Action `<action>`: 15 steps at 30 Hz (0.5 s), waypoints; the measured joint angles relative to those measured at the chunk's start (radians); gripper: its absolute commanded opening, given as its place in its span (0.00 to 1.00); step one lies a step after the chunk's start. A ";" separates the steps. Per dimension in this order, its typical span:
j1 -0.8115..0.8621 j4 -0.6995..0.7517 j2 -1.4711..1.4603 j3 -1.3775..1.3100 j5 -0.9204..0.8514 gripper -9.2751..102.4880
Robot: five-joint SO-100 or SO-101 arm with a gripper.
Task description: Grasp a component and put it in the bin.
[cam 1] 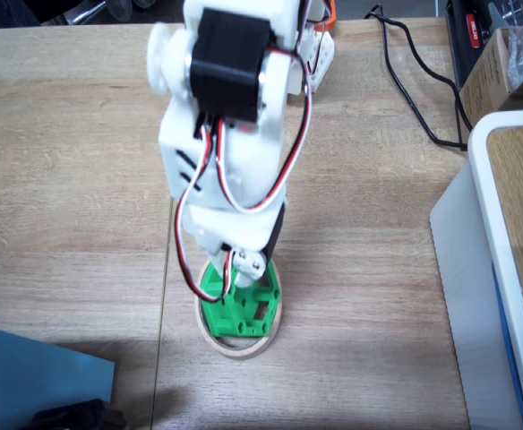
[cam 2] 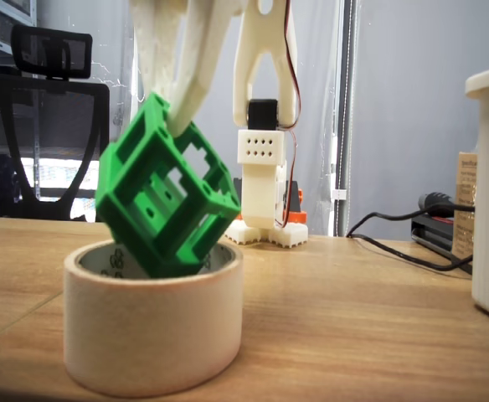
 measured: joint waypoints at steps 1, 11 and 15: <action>0.000 0.000 -0.008 -0.011 0.000 0.08; 0.000 0.000 -0.014 -0.028 0.000 0.08; 0.000 0.000 -0.014 -0.028 0.000 0.10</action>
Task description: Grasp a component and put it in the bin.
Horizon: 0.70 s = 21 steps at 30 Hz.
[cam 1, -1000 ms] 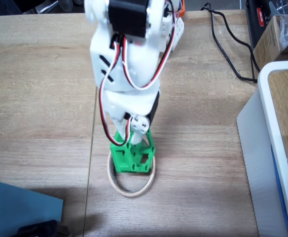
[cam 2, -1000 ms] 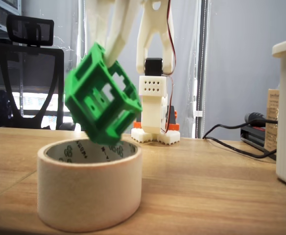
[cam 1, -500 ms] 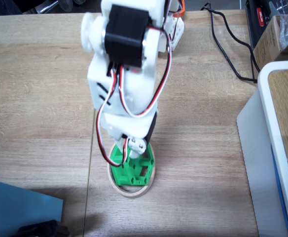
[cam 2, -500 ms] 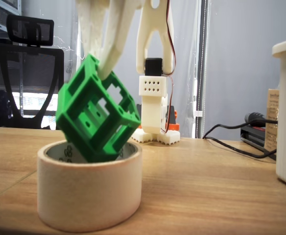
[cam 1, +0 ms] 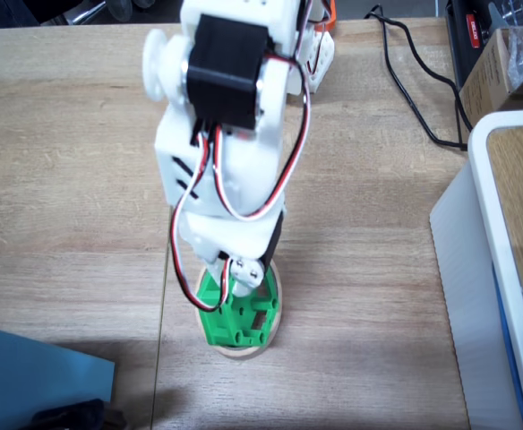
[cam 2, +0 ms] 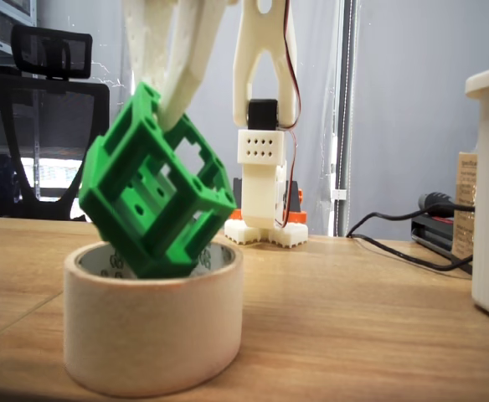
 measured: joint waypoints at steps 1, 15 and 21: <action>0.000 0.000 0.000 0.000 0.000 0.11; 0.000 0.000 0.000 0.000 0.000 0.21; 0.000 0.000 0.000 -0.014 0.000 0.20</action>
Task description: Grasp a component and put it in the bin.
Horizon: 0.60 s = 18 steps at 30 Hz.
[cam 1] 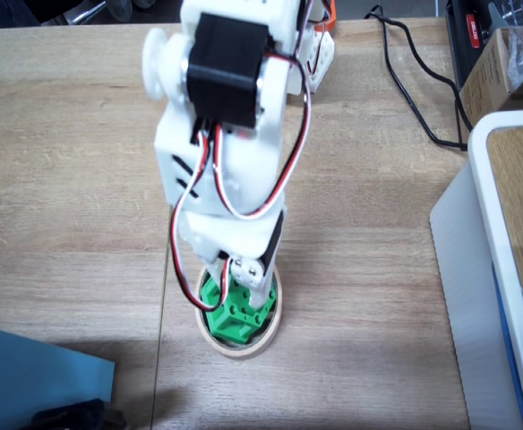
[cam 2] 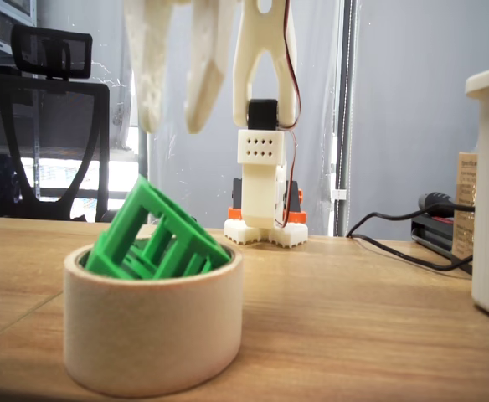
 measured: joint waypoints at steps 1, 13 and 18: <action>0.000 0.000 0.000 -0.003 0.000 0.19; 0.175 0.006 0.270 -0.005 0.000 0.09; 0.268 0.006 0.356 -0.005 0.000 0.08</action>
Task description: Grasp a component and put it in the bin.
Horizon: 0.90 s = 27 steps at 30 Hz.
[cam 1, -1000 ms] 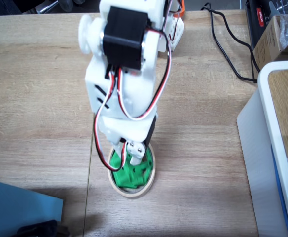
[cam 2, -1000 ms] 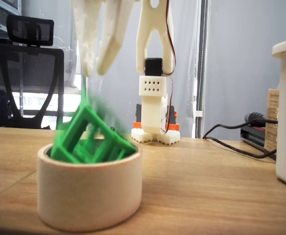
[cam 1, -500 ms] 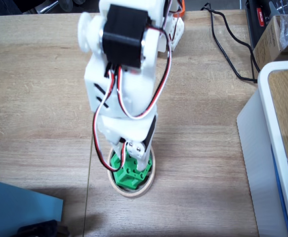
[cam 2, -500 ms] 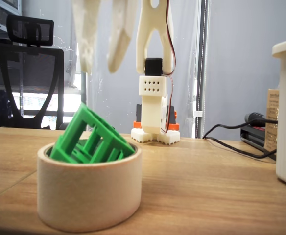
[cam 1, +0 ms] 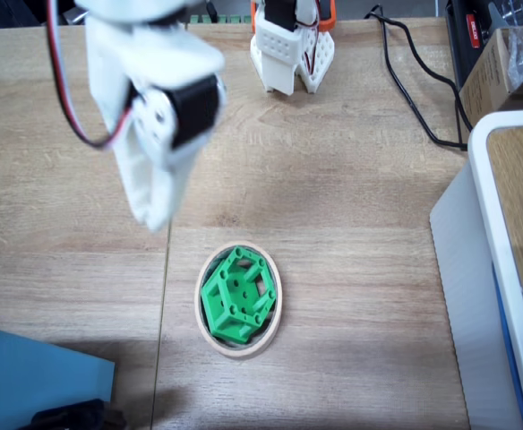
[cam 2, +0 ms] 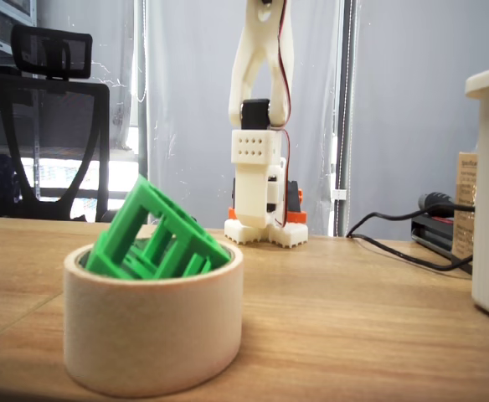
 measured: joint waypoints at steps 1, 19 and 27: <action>0.023 0.000 0.017 0.000 0.000 0.08; 0.245 0.000 0.589 0.621 -0.002 0.08; 0.250 0.000 0.890 0.942 -0.008 0.08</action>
